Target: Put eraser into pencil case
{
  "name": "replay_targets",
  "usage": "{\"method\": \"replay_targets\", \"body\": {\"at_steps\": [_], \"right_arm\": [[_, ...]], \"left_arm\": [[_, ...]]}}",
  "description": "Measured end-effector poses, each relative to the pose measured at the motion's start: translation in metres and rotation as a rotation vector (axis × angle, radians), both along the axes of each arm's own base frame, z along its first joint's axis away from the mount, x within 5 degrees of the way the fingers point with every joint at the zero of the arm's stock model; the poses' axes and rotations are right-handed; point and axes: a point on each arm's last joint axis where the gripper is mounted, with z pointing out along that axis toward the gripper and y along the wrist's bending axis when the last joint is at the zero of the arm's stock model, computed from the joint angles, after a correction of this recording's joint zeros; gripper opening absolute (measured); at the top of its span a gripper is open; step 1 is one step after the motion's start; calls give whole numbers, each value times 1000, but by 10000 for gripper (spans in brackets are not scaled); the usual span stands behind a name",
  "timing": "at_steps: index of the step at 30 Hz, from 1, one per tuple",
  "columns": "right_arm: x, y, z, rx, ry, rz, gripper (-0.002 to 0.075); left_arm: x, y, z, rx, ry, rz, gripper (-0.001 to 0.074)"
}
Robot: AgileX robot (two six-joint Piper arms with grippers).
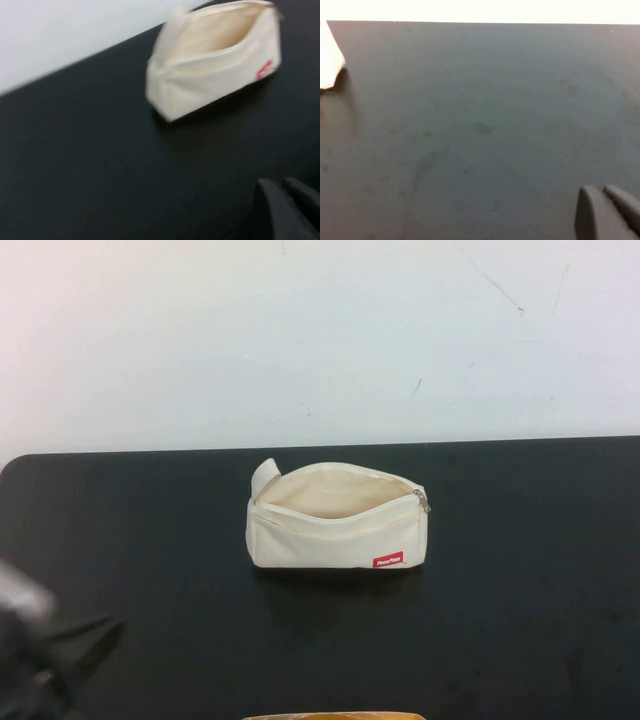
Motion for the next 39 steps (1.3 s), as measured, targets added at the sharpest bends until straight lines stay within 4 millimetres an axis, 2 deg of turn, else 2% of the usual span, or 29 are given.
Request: {"method": "replay_targets", "body": {"at_steps": [6,11,16,21,27,39], "right_arm": [[0,0,0,0,0,0,-1],[0,0,0,0,0,0,-1],[0,0,0,0,0,0,-1],[0,0,0,0,0,0,-1],[0,0,0,0,0,0,-1],[0,0,0,0,0,0,-1]], "left_arm": [[-34,36,-21,-147,-65,204,-1],[-59,51,-40,-221,-178,332,-1],[-67,57,-75,-267,-242,427,-1],[-63,57,-111,-318,-206,470,-1],[-64,56,-121,-285,-126,471,-1],[-65,56,-121,-238,-134,453,-1]]}}
